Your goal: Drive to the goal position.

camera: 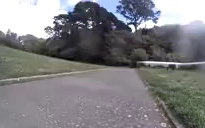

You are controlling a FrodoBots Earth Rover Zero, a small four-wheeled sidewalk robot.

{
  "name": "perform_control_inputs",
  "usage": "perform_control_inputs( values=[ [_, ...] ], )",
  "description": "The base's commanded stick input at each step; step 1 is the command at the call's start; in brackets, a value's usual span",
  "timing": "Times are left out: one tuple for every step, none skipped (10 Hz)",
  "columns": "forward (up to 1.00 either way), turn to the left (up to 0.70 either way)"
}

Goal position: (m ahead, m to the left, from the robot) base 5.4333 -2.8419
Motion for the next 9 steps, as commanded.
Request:
perform_control_inputs(
  values=[
    [0.0,0.0],
    [0.0,0.0],
    [0.0,0.0],
    [0.0,0.0],
    [0.0,0.61],
    [0.0,0.64],
    [0.0,0.66],
    [0.0,0.65],
    [0.0,0.65]
  ],
)
